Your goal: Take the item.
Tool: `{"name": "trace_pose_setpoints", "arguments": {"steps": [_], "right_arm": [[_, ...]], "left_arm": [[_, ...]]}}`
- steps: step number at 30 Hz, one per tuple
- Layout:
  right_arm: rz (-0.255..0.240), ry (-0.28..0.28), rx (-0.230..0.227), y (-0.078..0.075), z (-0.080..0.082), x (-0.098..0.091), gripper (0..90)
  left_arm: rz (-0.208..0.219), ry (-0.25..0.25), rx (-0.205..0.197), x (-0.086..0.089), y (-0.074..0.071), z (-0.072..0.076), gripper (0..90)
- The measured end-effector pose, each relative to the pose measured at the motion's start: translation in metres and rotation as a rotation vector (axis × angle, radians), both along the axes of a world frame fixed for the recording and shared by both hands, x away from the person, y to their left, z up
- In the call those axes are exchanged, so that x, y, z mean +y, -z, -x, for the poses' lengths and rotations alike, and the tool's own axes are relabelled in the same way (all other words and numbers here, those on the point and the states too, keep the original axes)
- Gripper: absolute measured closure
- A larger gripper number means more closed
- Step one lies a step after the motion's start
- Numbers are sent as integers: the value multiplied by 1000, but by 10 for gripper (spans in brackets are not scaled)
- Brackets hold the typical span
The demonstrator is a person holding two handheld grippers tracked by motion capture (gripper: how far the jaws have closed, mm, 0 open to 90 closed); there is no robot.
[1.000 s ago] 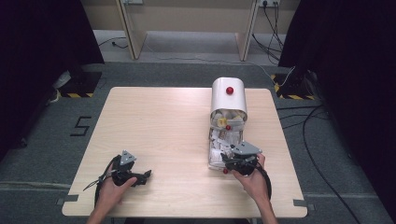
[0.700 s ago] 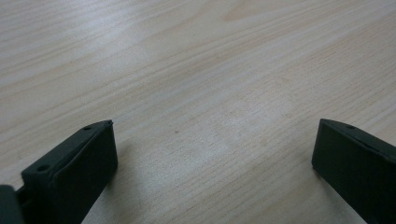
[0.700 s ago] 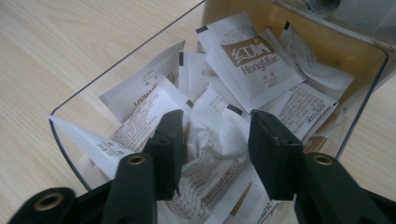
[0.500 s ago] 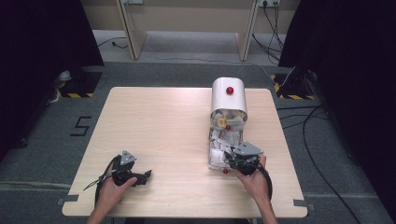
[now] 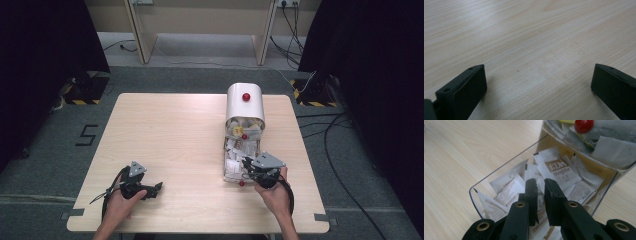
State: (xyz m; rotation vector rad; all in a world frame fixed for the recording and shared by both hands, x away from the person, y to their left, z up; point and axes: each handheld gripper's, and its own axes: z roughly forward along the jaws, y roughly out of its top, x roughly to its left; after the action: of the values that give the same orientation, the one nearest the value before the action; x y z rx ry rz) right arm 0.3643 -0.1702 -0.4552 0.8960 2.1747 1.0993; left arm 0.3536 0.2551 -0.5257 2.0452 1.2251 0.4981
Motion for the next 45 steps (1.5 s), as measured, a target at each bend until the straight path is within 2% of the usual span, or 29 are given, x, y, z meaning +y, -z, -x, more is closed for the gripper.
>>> {"name": "trace_pose_setpoints", "arguments": {"steps": [6, 31, 45], "right_arm": [[-32, 1, -7, -4, 1, -5, 816], [-53, -13, -55, -19, 10, -7, 815], [-81, 7, -71, -28, 14, -18, 813]], "left_arm": [[0, 0, 0, 0, 0, 0, 0], [0, 4, -1, 0, 0, 0, 0], [-1, 9, 0, 0, 0, -1, 0]]}}
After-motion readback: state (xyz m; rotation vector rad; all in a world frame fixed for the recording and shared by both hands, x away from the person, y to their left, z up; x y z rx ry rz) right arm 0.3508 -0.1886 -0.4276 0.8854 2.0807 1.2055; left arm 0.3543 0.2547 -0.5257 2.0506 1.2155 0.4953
